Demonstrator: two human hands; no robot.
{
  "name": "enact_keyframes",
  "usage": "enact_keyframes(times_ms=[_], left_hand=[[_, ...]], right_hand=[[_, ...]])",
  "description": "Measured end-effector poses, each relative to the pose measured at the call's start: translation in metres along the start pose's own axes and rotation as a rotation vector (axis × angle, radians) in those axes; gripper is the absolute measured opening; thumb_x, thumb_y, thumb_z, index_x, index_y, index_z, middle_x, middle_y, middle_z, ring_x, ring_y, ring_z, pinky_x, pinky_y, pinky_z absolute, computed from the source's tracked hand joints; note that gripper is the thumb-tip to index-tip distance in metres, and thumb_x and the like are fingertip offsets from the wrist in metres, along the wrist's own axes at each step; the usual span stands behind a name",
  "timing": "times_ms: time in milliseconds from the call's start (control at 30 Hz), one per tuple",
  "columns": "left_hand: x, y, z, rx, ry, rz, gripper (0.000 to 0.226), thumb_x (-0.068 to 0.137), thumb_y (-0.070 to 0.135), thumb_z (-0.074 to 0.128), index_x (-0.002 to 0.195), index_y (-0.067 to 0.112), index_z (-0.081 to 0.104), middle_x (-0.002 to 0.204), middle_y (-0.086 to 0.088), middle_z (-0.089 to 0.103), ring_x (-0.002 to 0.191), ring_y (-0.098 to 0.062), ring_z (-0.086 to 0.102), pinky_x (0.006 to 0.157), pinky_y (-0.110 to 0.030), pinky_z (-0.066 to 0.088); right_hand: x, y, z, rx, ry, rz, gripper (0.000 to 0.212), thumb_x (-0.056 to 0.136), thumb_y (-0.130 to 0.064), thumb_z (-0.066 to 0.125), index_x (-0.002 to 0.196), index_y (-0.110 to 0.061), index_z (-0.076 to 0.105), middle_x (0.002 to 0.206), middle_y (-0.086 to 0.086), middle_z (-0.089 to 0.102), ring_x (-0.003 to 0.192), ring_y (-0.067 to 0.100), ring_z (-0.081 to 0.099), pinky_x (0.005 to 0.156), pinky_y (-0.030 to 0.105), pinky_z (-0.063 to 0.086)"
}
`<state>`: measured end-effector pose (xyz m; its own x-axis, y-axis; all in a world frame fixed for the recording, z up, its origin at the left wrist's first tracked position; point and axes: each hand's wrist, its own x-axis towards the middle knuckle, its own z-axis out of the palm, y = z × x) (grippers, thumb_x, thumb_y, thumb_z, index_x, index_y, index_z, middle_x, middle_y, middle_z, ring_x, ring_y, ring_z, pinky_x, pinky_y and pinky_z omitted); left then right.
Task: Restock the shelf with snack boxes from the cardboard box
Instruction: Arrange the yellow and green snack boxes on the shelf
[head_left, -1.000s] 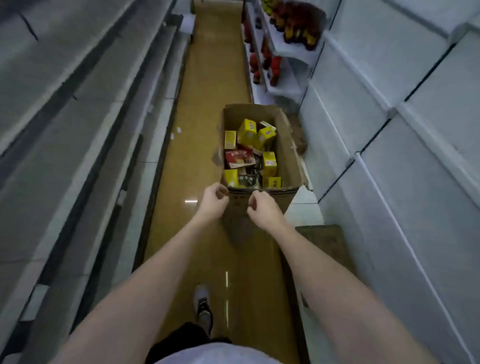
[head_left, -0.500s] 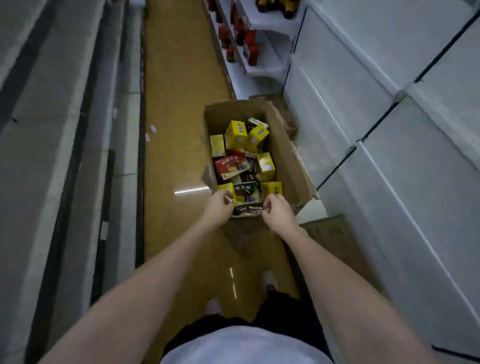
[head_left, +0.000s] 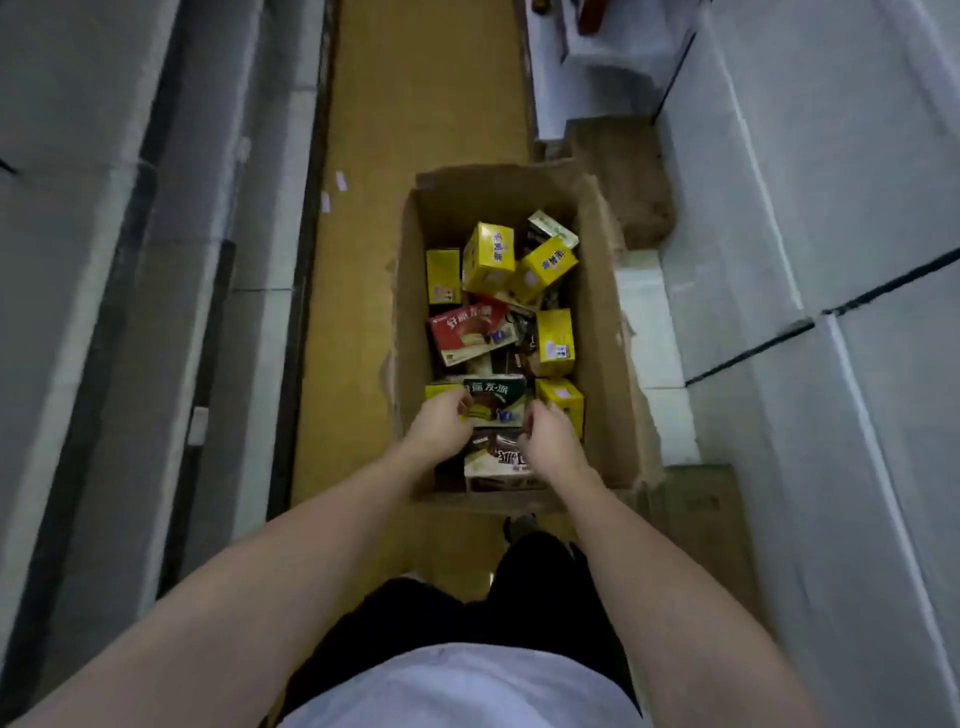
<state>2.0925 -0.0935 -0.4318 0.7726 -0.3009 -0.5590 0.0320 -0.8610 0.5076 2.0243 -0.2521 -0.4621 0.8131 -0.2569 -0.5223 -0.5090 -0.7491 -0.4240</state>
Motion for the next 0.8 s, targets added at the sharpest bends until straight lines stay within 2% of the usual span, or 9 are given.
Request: enact_keyframes(times_ms=[133,200,300,433,500,633,733,800], left_hand=[[0.041,0.010,0.022,-0.002,-0.021,-0.069,0.027,0.089,0.011,0.056,0.115,0.006,0.059,0.112,-0.013,0.065,0.105,-0.032,0.061,0.084,-0.037,0.051],[0.050,0.014,0.030,0.034,-0.081,-0.084,0.028,0.088,0.009,0.056,0.116,0.005,0.058,0.113,-0.015,0.065,0.107,-0.033,0.061,0.086,-0.040,0.051],[0.073,0.016,0.040,0.045,-0.115,-0.123,0.031,0.088,0.006,0.055,0.118,0.004,0.057,0.116,-0.016,0.063,0.109,-0.033,0.060,0.088,-0.038,0.050],[0.108,0.004,0.047,0.081,-0.094,-0.134,0.021,0.082,0.003,0.053,0.103,0.008,0.057,0.110,-0.016,0.062,0.106,-0.035,0.059,0.085,-0.040,0.050],[0.129,-0.004,0.052,0.142,-0.102,-0.126,0.018,0.082,0.005,0.051,0.098,0.010,0.054,0.108,-0.017,0.060,0.105,-0.035,0.058,0.083,-0.039,0.049],[0.166,-0.012,0.062,0.351,-0.124,-0.059,0.033,0.086,0.010,0.056,0.119,0.008,0.056,0.119,-0.014,0.058,0.113,-0.032,0.055,0.090,-0.039,0.045],[0.189,-0.018,0.069,0.653,-0.188,-0.021,0.048,0.090,0.022,0.059,0.135,0.014,0.046,0.132,-0.009,0.053,0.126,-0.029,0.046,0.103,-0.041,0.037],[0.201,-0.023,0.073,0.769,-0.246,-0.022,0.051,0.093,0.023,0.055,0.142,0.017,0.040,0.139,-0.009,0.049,0.133,-0.029,0.040,0.107,-0.042,0.034]], right_hand=[[0.047,0.014,0.001,-0.026,-0.082,-0.061,0.030,0.085,-0.014,0.067,0.111,-0.006,0.056,0.114,0.014,0.056,0.110,0.033,0.054,0.091,0.037,0.045],[0.057,0.015,0.003,-0.060,-0.106,-0.077,0.037,0.085,-0.016,0.069,0.118,-0.006,0.054,0.120,0.013,0.054,0.115,0.031,0.051,0.097,0.037,0.043],[0.086,0.019,0.010,-0.098,-0.151,-0.104,0.038,0.089,-0.013,0.062,0.125,-0.007,0.052,0.126,0.012,0.051,0.119,0.030,0.048,0.098,0.038,0.042],[0.121,0.021,0.021,-0.151,-0.205,-0.162,0.039,0.092,-0.011,0.059,0.130,-0.006,0.050,0.131,0.014,0.049,0.120,0.031,0.046,0.100,0.039,0.041],[0.139,0.022,0.028,-0.176,-0.207,-0.187,0.047,0.091,-0.010,0.059,0.136,-0.005,0.047,0.137,0.015,0.046,0.123,0.032,0.045,0.103,0.039,0.040],[0.174,0.025,0.050,-0.252,-0.201,-0.241,0.050,0.086,-0.010,0.064,0.134,-0.005,0.048,0.137,0.014,0.048,0.125,0.032,0.044,0.104,0.038,0.040],[0.195,0.027,0.063,-0.352,-0.242,-0.242,0.056,0.087,-0.019,0.067,0.137,-0.010,0.044,0.140,0.010,0.047,0.130,0.030,0.042,0.104,0.041,0.037],[0.204,0.029,0.069,-0.419,-0.256,-0.232,0.061,0.088,-0.023,0.067,0.142,-0.014,0.040,0.145,0.008,0.043,0.135,0.032,0.036,0.109,0.045,0.033]])
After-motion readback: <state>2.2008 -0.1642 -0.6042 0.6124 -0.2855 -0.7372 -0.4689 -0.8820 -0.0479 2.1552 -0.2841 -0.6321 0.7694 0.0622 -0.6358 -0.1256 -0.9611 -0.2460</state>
